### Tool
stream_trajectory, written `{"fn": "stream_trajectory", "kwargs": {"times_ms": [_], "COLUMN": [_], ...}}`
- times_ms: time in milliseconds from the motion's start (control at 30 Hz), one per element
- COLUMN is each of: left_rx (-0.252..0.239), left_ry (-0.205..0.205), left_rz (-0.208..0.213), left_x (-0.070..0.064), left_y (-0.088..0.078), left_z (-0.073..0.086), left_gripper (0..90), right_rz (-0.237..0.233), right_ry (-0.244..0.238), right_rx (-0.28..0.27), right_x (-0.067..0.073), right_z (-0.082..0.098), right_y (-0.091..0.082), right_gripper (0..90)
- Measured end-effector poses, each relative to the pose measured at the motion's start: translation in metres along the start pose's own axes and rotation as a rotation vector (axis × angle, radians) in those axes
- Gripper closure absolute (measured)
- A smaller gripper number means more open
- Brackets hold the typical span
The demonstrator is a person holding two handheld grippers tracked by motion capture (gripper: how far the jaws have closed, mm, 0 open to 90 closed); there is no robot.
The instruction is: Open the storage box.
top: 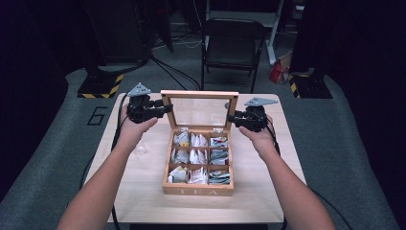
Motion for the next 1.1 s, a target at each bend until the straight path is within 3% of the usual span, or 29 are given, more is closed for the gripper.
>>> {"fn": "stream_trajectory", "kwargs": {"times_ms": [367,800,1100], "left_rx": [0.012,0.043,0.038], "left_ry": [-0.027,-0.034,-0.039], "left_rz": [-0.021,0.001,0.009], "left_x": [-0.004,-0.012,-0.018], "left_y": [-0.001,-0.013,-0.022], "left_z": [0.017,0.034,0.04], "left_gripper": [53.2,53.1,49.8], "right_rz": [-0.004,0.028,0.044], "right_ry": [0.023,0.023,0.042], "right_rx": [0.006,0.023,0.035], "right_x": [-0.004,-0.009,-0.016], "right_z": [-0.004,-0.011,-0.015], "right_y": [0.004,0.015,0.023], "right_gripper": [62.4,64.3,65.7]}}
Point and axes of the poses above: each handheld gripper's, and its own axes: y roughly forward along the jaws, z roughly out of its underside, x roughly to its left, the point moved 10 cm from there along y, roughly forward along the jaws, and after that the axes turned 9 degrees about y, right-handed, at the moved point
